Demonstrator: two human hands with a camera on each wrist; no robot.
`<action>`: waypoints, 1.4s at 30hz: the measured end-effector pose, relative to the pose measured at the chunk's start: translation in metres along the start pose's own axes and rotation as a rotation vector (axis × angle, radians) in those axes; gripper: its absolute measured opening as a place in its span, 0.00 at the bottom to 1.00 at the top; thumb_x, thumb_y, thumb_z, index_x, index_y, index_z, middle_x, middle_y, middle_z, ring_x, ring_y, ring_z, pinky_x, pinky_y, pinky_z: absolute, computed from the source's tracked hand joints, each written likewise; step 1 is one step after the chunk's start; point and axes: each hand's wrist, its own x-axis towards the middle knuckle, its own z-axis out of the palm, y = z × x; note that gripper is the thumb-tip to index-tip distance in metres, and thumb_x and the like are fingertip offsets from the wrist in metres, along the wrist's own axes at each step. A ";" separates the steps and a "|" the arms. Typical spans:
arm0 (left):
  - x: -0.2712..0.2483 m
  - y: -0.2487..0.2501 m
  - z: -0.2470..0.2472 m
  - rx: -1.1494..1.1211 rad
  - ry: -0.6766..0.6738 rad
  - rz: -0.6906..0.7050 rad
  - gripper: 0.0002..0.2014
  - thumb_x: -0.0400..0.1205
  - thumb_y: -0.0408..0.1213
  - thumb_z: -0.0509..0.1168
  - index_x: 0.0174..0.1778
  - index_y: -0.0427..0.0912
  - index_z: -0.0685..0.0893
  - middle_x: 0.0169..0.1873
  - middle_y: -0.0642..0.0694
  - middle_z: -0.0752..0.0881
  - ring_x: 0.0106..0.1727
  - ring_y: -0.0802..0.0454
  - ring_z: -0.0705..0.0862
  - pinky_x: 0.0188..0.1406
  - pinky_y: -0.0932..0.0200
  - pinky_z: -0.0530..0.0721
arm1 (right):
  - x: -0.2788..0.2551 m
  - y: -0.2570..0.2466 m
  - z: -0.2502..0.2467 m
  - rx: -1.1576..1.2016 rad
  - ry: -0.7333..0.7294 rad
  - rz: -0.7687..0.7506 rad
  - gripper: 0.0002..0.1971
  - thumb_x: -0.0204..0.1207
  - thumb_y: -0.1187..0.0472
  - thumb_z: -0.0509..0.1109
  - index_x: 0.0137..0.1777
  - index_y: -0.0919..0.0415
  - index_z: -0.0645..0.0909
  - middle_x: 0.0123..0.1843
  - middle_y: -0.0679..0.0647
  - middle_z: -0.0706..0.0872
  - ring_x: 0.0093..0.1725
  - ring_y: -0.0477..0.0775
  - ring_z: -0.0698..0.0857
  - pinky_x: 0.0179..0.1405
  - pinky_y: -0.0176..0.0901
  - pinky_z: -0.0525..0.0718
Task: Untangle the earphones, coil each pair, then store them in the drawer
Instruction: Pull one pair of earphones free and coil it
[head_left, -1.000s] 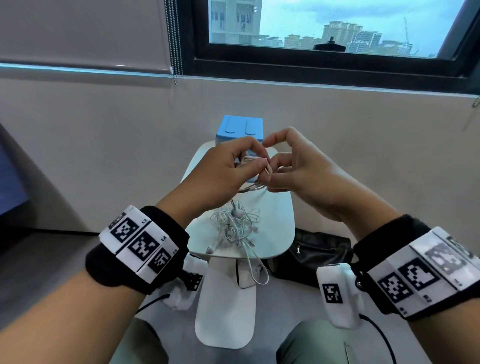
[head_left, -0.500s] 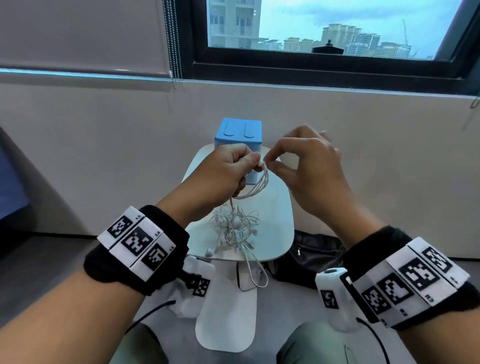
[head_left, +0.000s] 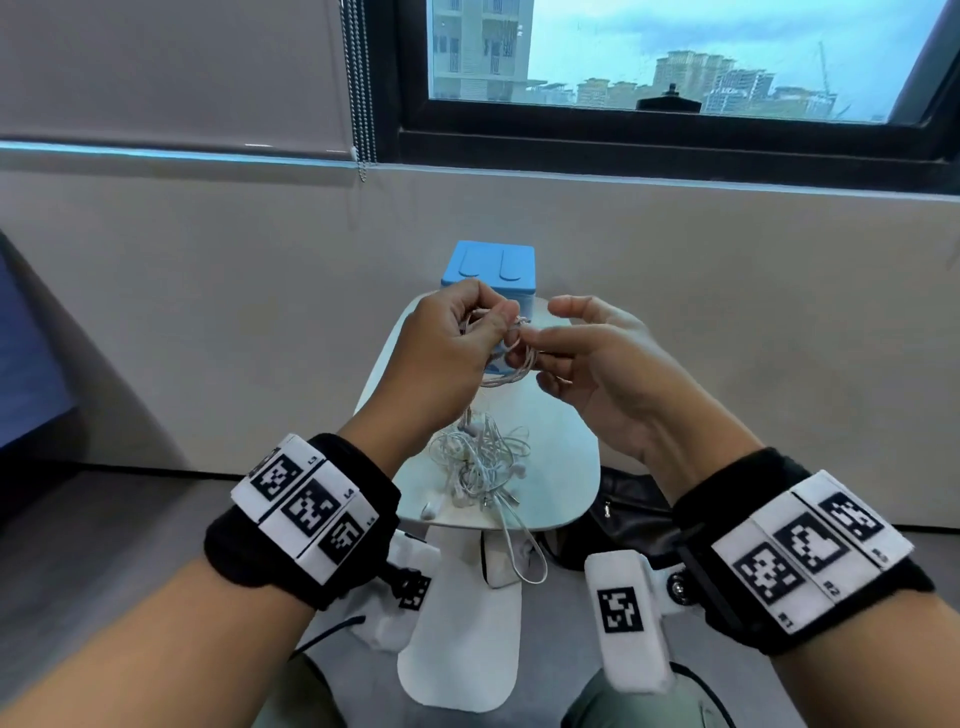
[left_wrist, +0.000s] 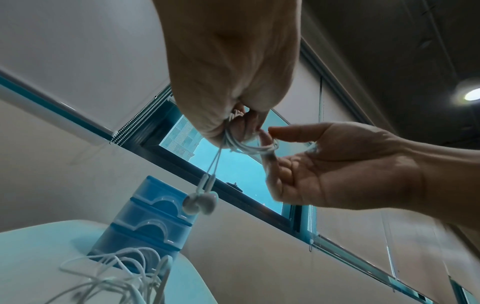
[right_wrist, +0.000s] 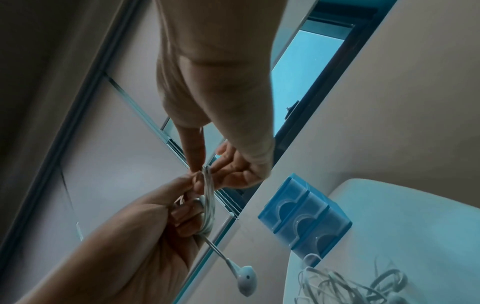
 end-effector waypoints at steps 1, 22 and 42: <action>0.000 0.001 -0.002 -0.019 -0.021 -0.007 0.10 0.89 0.41 0.68 0.42 0.44 0.86 0.30 0.57 0.84 0.24 0.64 0.78 0.31 0.64 0.74 | 0.001 -0.001 -0.002 0.016 -0.019 0.031 0.18 0.77 0.75 0.72 0.58 0.55 0.73 0.40 0.57 0.90 0.34 0.51 0.87 0.38 0.44 0.75; 0.023 -0.012 -0.033 -0.122 -0.119 -0.155 0.11 0.90 0.29 0.61 0.59 0.34 0.90 0.37 0.43 0.79 0.27 0.56 0.72 0.31 0.63 0.71 | 0.038 0.020 -0.005 -0.681 -0.031 -0.233 0.09 0.78 0.71 0.73 0.57 0.65 0.85 0.45 0.65 0.93 0.36 0.57 0.91 0.32 0.38 0.82; 0.038 -0.030 -0.049 -0.235 -0.097 -0.214 0.11 0.89 0.28 0.62 0.59 0.33 0.89 0.34 0.41 0.79 0.29 0.55 0.73 0.31 0.63 0.76 | 0.067 0.032 0.023 -0.283 -0.245 0.064 0.21 0.73 0.79 0.72 0.59 0.55 0.81 0.44 0.51 0.88 0.46 0.52 0.84 0.42 0.47 0.79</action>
